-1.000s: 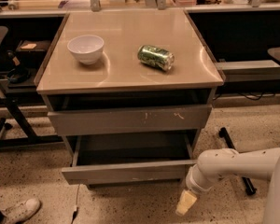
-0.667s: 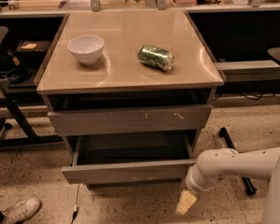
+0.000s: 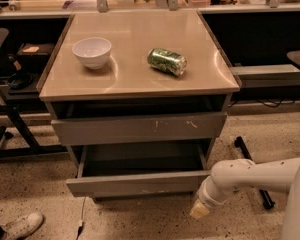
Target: Close middle drawer
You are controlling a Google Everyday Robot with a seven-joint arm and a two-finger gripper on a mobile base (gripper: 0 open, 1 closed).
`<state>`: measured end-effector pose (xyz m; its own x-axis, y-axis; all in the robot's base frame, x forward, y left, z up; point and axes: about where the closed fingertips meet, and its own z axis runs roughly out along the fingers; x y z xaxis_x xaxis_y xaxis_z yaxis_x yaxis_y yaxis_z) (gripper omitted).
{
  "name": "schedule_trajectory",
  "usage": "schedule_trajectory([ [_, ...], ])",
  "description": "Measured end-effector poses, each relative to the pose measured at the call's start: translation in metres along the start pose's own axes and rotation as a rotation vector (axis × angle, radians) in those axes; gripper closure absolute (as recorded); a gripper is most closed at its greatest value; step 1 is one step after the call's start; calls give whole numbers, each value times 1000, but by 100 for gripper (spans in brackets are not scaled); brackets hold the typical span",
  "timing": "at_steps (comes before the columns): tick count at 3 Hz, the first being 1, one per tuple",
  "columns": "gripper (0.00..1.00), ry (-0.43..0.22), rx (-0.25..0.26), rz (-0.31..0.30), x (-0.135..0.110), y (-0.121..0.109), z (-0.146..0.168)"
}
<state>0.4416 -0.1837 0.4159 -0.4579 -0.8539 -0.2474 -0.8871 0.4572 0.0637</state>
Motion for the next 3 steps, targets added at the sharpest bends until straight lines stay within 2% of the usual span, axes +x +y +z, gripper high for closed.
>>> schedule_trajectory([
  [1, 65, 5, 5, -4, -2, -2, 1],
  [2, 88, 4, 22, -22, -15, -19, 2],
  [3, 100, 5, 36, -33, -29, -41, 3],
])
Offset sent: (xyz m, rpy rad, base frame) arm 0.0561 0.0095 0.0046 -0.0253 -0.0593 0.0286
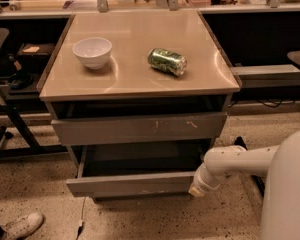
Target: Close middle drawer
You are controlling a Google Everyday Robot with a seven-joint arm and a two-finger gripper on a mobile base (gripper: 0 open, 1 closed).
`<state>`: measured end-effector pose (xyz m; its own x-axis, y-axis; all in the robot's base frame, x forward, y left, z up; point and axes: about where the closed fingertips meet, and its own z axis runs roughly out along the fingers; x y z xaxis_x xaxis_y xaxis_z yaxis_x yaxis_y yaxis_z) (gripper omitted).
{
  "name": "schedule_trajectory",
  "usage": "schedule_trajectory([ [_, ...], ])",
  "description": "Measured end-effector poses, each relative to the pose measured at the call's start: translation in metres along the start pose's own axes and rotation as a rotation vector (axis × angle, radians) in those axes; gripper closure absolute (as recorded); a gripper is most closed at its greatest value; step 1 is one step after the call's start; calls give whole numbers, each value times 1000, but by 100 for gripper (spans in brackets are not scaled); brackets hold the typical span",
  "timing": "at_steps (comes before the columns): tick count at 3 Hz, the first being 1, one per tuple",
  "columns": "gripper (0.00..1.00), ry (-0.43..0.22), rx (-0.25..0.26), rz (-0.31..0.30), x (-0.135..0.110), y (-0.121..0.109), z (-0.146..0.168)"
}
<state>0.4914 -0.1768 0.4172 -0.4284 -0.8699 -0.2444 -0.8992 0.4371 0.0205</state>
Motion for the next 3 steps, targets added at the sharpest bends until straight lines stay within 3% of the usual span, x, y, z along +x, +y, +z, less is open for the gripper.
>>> schedule_trajectory([
  [2, 100, 16, 17, -16, -20, -32, 4],
  [3, 91, 20, 20, -17, -22, -36, 5],
])
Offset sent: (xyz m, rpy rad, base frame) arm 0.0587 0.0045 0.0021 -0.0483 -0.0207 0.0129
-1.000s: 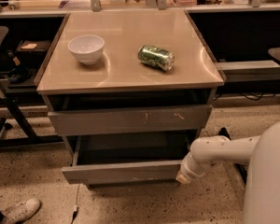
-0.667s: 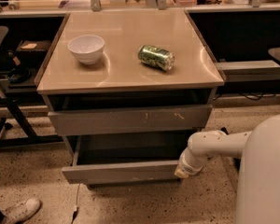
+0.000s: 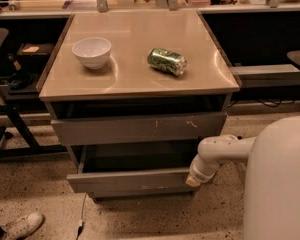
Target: Close middle drawer
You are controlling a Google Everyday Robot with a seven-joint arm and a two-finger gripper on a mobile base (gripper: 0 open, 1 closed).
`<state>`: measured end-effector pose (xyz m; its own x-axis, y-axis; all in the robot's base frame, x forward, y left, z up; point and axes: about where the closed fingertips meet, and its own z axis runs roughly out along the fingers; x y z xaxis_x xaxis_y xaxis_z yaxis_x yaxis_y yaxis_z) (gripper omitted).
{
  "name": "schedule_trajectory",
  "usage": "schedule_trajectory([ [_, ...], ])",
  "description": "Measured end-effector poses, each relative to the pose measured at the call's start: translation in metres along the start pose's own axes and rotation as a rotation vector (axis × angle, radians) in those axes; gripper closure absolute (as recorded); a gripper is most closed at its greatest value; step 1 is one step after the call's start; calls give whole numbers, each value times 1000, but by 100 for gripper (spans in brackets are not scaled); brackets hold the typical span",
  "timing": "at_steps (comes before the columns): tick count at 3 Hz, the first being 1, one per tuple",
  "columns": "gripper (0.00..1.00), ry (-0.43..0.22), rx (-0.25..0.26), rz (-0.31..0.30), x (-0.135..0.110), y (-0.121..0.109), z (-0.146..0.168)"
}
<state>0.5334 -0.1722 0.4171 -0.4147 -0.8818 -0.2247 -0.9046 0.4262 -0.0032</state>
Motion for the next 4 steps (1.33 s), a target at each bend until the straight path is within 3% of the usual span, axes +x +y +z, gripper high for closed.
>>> schedule_trajectory([
  [4, 0, 0, 0, 0, 0, 0, 0],
])
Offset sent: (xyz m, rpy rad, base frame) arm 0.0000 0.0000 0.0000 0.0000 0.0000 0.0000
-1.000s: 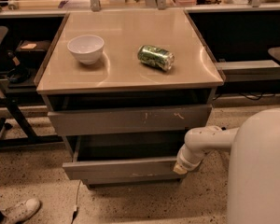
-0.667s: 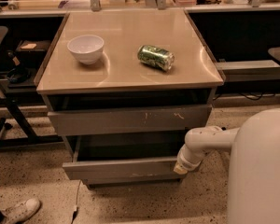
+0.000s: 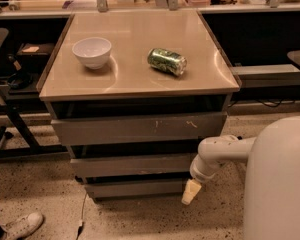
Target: Close middle drawer
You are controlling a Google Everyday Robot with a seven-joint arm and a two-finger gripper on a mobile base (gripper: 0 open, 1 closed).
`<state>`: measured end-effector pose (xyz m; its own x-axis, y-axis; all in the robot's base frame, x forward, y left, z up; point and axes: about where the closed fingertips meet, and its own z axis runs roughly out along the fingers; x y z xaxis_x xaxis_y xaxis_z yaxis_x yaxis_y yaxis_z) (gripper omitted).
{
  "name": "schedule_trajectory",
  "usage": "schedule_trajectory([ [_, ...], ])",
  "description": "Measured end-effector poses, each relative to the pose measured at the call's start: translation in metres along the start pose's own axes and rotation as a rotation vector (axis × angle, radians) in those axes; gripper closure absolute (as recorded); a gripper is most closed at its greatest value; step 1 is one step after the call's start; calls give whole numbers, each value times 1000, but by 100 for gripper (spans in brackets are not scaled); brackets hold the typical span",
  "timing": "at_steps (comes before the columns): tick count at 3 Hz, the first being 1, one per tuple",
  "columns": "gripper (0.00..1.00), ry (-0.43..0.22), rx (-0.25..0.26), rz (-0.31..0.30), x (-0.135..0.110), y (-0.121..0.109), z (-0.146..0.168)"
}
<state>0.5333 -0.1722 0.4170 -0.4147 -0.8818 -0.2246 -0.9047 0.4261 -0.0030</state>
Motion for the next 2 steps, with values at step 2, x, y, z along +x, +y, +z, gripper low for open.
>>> schedule_trajectory([
  [2, 18, 0, 0, 0, 0, 0, 0],
])
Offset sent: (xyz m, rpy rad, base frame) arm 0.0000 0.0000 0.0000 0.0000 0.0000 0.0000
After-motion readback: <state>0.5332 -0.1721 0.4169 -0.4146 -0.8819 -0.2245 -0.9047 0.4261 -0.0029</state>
